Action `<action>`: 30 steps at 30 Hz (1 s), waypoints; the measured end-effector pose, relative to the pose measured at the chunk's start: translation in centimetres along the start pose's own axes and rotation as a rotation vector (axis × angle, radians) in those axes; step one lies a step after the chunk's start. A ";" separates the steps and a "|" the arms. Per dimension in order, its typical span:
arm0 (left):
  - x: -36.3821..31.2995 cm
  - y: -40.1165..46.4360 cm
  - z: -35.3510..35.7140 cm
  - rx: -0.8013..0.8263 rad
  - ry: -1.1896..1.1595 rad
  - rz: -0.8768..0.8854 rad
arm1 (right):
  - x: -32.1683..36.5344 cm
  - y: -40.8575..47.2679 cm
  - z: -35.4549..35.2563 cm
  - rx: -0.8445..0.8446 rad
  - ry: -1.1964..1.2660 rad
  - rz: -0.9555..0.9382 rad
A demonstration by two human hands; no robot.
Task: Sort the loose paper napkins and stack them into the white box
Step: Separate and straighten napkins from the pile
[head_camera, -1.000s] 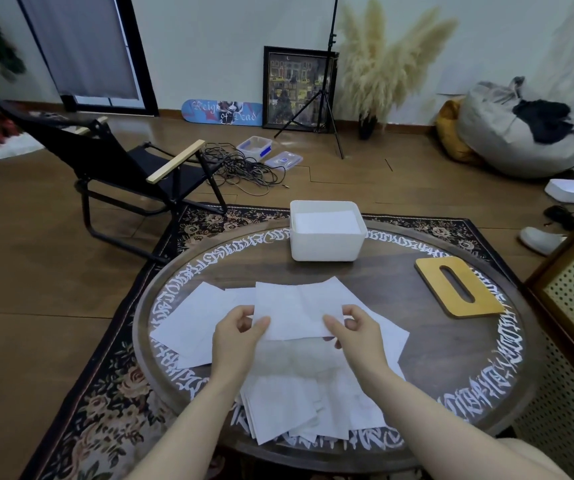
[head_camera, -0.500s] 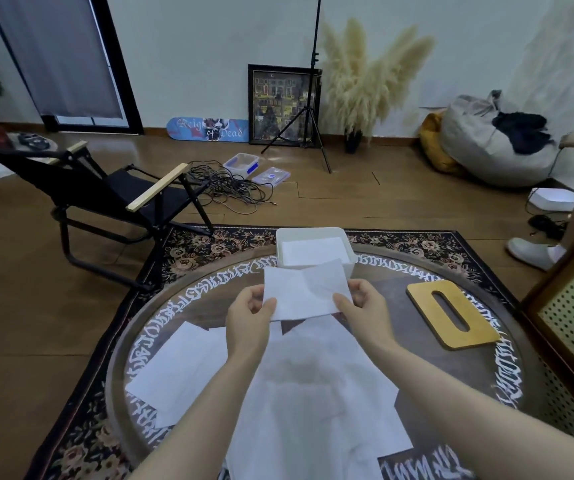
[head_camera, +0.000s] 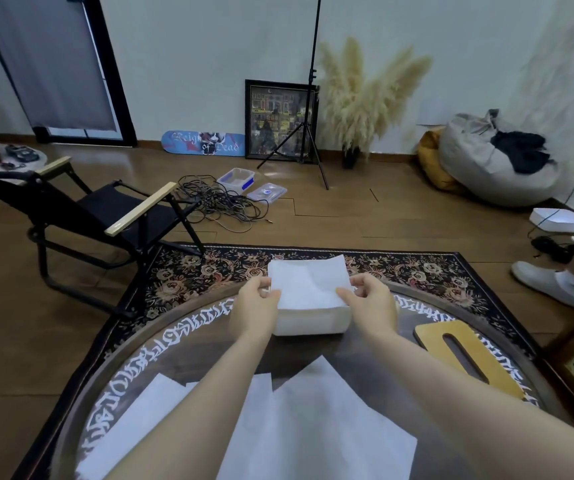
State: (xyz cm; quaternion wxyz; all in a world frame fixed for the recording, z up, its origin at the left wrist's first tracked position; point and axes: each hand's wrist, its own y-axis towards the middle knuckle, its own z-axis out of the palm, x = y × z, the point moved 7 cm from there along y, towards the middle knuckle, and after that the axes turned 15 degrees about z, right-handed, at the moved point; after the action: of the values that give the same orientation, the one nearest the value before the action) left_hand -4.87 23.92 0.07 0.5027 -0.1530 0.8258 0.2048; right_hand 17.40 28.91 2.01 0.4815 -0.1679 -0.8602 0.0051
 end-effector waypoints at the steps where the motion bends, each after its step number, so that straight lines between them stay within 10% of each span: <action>1: 0.0 0.5 0.3 0.007 0.034 0.001 | 0.1 0.7 0.1 -0.013 -0.036 -0.002; 24: -2.1 3.5 2.9 0.116 0.767 0.358 | 1.6 4.7 2.4 -0.169 -0.688 -0.306; 30: -0.7 4.9 6.6 0.457 0.741 0.422 | 1.7 5.1 4.9 0.067 -0.839 -0.317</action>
State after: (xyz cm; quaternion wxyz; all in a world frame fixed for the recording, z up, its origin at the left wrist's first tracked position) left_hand -1.73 31.48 -1.12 0.1427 0.0694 0.9862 0.0475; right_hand 13.98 34.94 -0.08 0.0913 -0.0018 -0.9955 0.0270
